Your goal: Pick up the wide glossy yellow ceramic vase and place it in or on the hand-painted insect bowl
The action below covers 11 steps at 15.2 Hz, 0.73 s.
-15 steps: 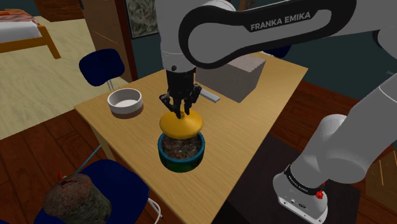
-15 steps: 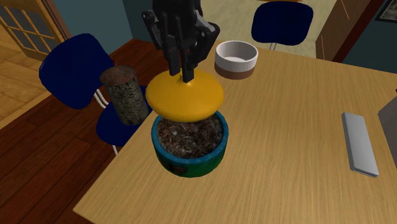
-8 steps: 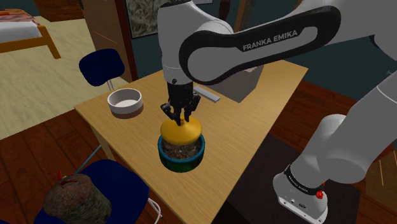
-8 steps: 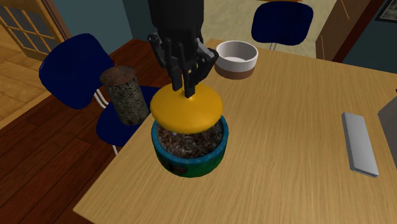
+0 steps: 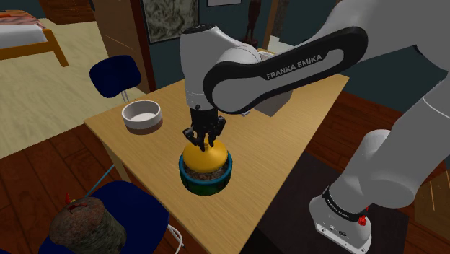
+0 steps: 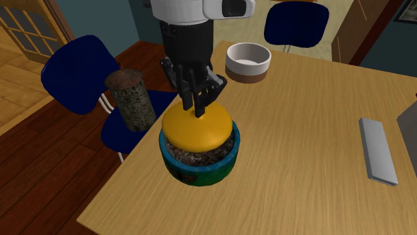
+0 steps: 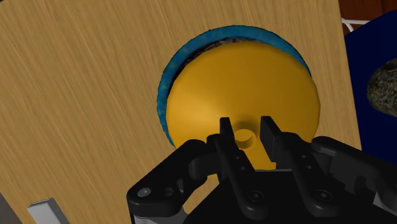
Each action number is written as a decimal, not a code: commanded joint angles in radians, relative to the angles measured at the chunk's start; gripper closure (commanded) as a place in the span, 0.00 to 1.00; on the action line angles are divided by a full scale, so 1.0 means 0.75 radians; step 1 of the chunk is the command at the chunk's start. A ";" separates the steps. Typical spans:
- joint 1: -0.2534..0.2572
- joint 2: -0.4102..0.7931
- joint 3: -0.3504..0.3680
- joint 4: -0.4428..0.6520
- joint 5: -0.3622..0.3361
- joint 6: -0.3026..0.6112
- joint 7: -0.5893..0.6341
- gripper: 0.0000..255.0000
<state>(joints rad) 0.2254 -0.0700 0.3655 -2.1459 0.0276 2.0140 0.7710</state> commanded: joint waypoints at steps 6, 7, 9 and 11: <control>0.001 0.001 0.001 -0.013 0.000 0.016 0.001 1.00; 0.001 0.001 0.001 -0.013 0.000 0.016 0.001 1.00; 0.001 0.001 0.001 -0.013 0.000 0.016 0.001 0.00; 0.001 0.001 0.001 -0.013 0.000 0.016 0.001 0.00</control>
<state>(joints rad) 0.2258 -0.0689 0.3661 -2.1559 0.0273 2.0259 0.7718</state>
